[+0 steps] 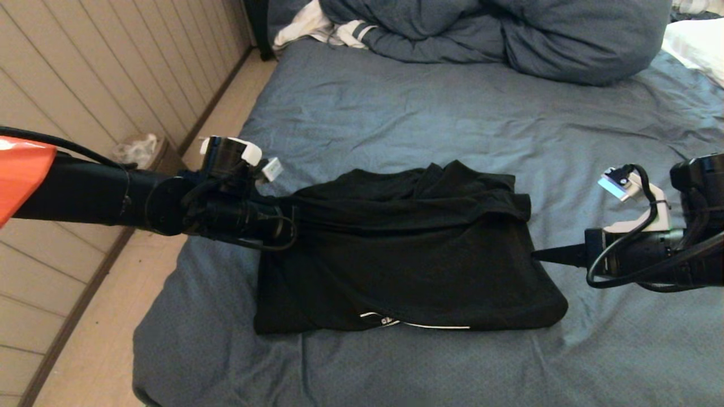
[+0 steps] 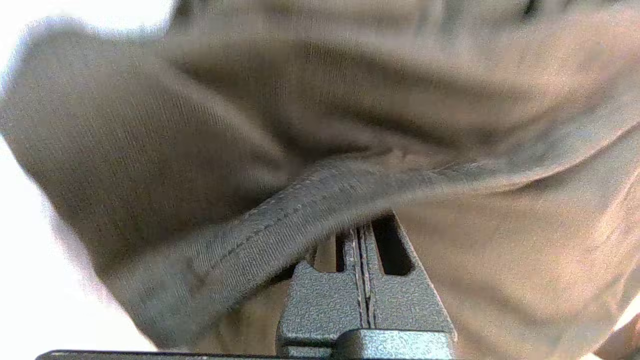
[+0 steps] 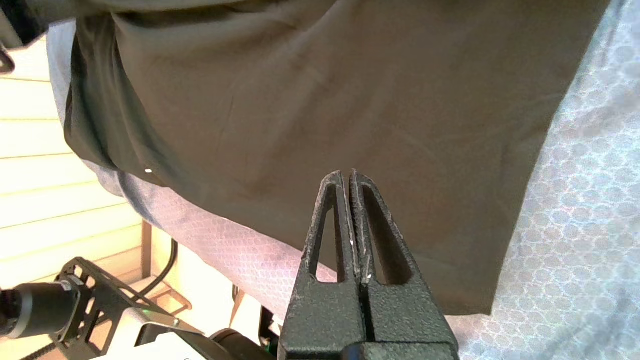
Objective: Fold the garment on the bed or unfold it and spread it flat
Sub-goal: Fold the black T-shirt
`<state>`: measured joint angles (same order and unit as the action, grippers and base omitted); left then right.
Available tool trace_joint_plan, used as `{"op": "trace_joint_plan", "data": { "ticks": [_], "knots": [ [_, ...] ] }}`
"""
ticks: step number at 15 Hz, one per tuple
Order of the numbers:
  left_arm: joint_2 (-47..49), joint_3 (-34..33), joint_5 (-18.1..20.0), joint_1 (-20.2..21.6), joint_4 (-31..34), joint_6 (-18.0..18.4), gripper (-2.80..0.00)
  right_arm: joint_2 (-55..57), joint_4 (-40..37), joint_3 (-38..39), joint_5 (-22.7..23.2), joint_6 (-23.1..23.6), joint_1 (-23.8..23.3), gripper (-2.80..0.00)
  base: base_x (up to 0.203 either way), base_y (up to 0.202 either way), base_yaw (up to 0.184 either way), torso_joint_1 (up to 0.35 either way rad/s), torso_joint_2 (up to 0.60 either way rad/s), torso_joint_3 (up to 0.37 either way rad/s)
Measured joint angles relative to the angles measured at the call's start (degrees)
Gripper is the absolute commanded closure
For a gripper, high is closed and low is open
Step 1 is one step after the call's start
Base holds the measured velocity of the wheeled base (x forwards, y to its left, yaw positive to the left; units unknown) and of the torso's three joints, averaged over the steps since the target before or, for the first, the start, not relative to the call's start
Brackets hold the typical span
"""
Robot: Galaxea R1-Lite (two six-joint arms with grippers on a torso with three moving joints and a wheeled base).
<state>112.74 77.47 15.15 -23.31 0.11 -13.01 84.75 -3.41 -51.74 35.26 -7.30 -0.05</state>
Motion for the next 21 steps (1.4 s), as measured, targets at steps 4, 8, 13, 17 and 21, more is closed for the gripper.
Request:
{"op": "trace_joint_plan", "data": {
  "ticks": [4,8,13,17,21],
  "knots": [
    [2.54,2.48,-0.37,-0.54,-7.48,-1.73,0.00,-0.18,0.00,0.22,1.02,0.00,0.07,0.00,0.000,0.000,0.000,0.000,0.00,0.000],
    [5.66,8.96,-3.49,-0.63,-8.29,-2.65,0.00,-0.30,0.00,0.55,1.45,0.04,0.18,0.00,0.000,0.000,0.000,0.000,0.00,0.000],
    [9.30,17.86,-8.96,-0.37,-8.76,-4.92,0.00,-0.30,1.58,1.24,1.40,0.04,0.35,0.00,0.000,0.000,0.000,0.000,0.00,0.000],
    [10.87,24.74,-10.19,-0.26,-8.58,-8.07,0.00,-0.30,5.25,3.04,1.29,-0.02,0.35,0.00,0.000,0.000,0.000,0.000,0.00,0.000],
    [9.31,24.20,-10.25,-0.23,-7.48,-10.44,0.00,-0.63,5.29,1.96,1.29,-1.39,0.38,0.00,0.000,0.000,0.000,0.000,0.00,0.000]
  ]
}}
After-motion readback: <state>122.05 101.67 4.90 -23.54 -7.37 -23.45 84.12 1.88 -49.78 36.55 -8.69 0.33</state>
